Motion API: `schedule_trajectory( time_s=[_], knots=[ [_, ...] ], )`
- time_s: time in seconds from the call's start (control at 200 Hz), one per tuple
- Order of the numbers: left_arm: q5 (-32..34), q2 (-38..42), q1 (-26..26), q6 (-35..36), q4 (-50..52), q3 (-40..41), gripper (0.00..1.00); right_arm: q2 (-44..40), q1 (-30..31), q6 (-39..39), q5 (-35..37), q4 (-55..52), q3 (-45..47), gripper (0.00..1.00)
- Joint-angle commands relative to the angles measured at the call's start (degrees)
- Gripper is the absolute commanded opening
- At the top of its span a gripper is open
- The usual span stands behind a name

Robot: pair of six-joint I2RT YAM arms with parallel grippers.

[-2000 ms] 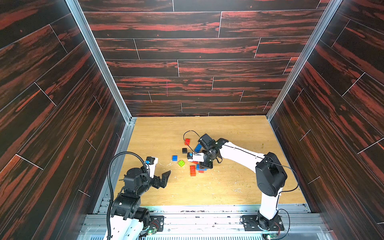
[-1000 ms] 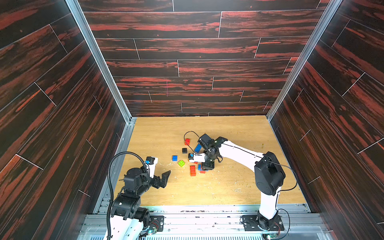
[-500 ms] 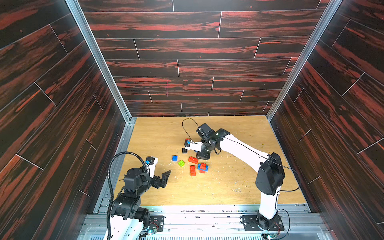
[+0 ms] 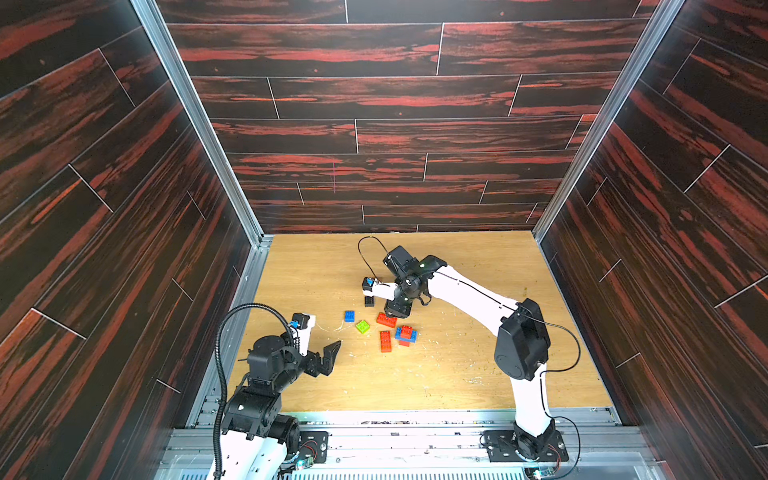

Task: Assemble the letter f with lego
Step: Assemble the lego brick with the lego brick, then pick up the lego brick from the center of the board.

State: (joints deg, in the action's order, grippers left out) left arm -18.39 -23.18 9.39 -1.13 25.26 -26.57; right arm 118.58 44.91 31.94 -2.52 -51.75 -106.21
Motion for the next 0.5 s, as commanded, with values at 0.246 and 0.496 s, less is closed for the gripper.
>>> schedule_trajectory(
  time_s=[0.246,0.496],
  knots=[
    [0.79,-0.03,0.19,-0.29,-0.29,-0.10,1.00,6.02,2.31,-2.08,-1.80,-2.38,-7.07,0.48],
    [0.63,0.19,0.20,-0.28,-0.14,-0.06,1.00,12.10,3.85,-7.18,-2.34,-3.08,-14.53,0.48]
  ],
)
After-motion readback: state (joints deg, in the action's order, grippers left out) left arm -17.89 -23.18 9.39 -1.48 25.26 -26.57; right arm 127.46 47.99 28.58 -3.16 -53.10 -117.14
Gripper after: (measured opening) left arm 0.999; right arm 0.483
